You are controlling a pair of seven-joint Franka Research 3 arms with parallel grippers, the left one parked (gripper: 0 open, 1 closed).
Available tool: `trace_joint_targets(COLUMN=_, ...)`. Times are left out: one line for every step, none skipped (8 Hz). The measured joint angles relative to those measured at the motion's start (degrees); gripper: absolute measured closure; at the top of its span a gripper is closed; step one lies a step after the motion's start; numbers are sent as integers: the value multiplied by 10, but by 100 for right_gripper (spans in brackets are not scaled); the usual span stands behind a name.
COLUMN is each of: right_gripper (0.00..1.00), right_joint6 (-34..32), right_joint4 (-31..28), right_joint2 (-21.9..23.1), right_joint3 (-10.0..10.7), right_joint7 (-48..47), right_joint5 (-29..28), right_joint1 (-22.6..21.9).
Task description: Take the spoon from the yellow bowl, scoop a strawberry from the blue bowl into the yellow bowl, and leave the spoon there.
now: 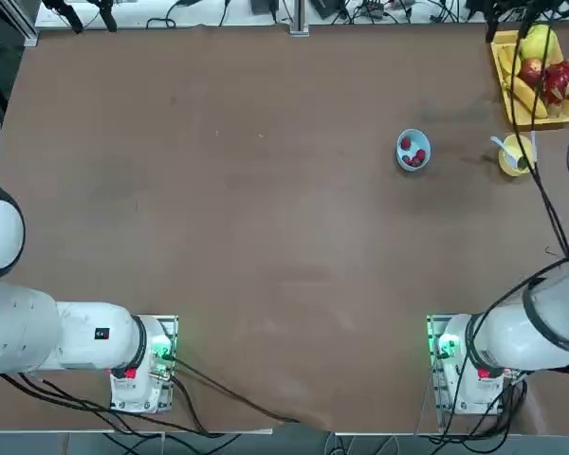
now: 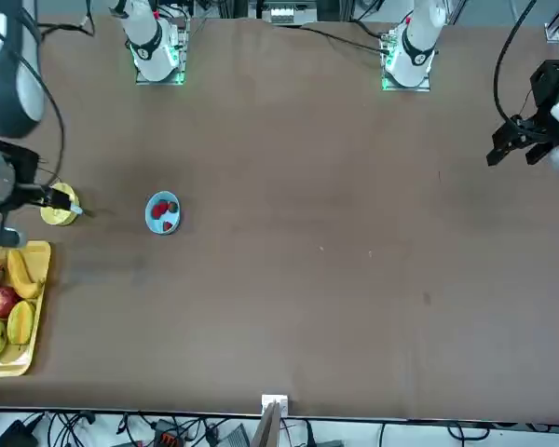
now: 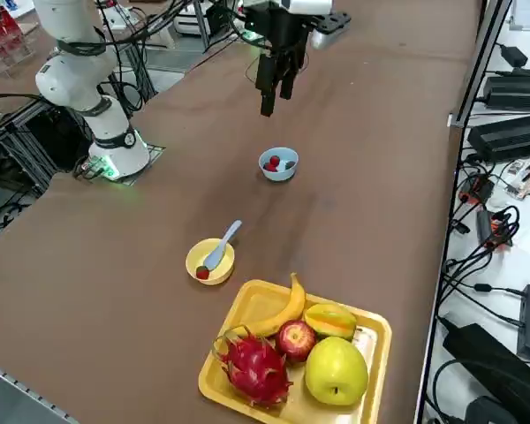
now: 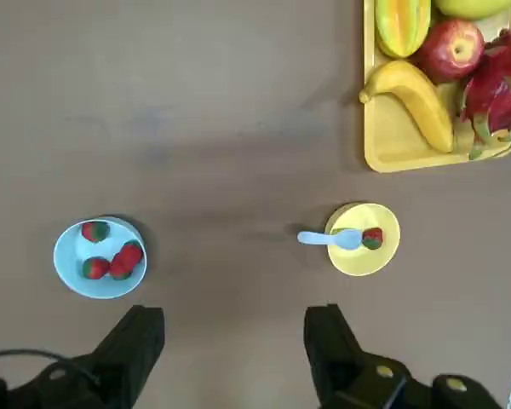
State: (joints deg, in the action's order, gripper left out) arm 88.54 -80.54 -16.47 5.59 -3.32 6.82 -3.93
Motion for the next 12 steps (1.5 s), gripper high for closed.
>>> trace_joint_targets(right_gripper=0, right_joint6=0, right_joint4=0, right_joint2=12, right_joint3=0, right_joint7=3, right_joint5=-21, right_joint1=1)
trace_joint_targets(right_gripper=0, right_joint6=-1, right_joint4=0, right_joint2=24, right_joint3=-1, right_joint7=3, right_joint5=-42, right_joint1=2)
trace_joint_targets(right_gripper=0, right_joint6=-2, right_joint4=-1, right_joint2=37, right_joint3=-1, right_joint7=3, right_joint5=-55, right_joint1=5)
trace_joint_targets(right_gripper=0, right_joint6=-2, right_joint4=-2, right_joint2=51, right_joint3=-1, right_joint7=3, right_joint5=-61, right_joint1=8)
trace_joint_targets(right_gripper=0, right_joint6=-2, right_joint4=-7, right_joint2=69, right_joint3=-1, right_joint7=3, right_joint5=-63, right_joint1=9)
trace_joint_targets(right_gripper=0, right_joint6=-3, right_joint4=-21, right_joint2=91, right_joint3=-2, right_joint7=4, right_joint5=-64, right_joint1=9)
trace_joint_targets(right_gripper=0, right_joint6=-3, right_joint4=-42, right_joint2=116, right_joint3=-6, right_joint7=6, right_joint5=-64, right_joint1=10)
trace_joint_targets(right_gripper=0, right_joint6=0, right_joint4=-63, right_joint2=138, right_joint3=-17, right_joint7=6, right_joint5=-64, right_joint1=14)
trace_joint_targets(right_gripper=0, right_joint6=9, right_joint4=-83, right_joint2=157, right_joint3=-27, right_joint7=6, right_joint5=-64, right_joint1=18)
trace_joint_targets(right_gripper=0, right_joint6=22, right_joint4=-103, right_joint2=175, right_joint3=-31, right_joint7=6, right_joint5=-64, right_joint1=19)
trace_joint_targets(right_gripper=0, right_joint6=31, right_joint4=-121, right_joint2=192, right_joint3=-32, right_joint7=6, right_joint5=-64, right_joint1=22)
trace_joint_targets(right_gripper=0, right_joint6=31, right_joint4=-133, right_joint2=204, right_joint3=-32, right_joint7=6, right_joint5=-65, right_joint1=25)
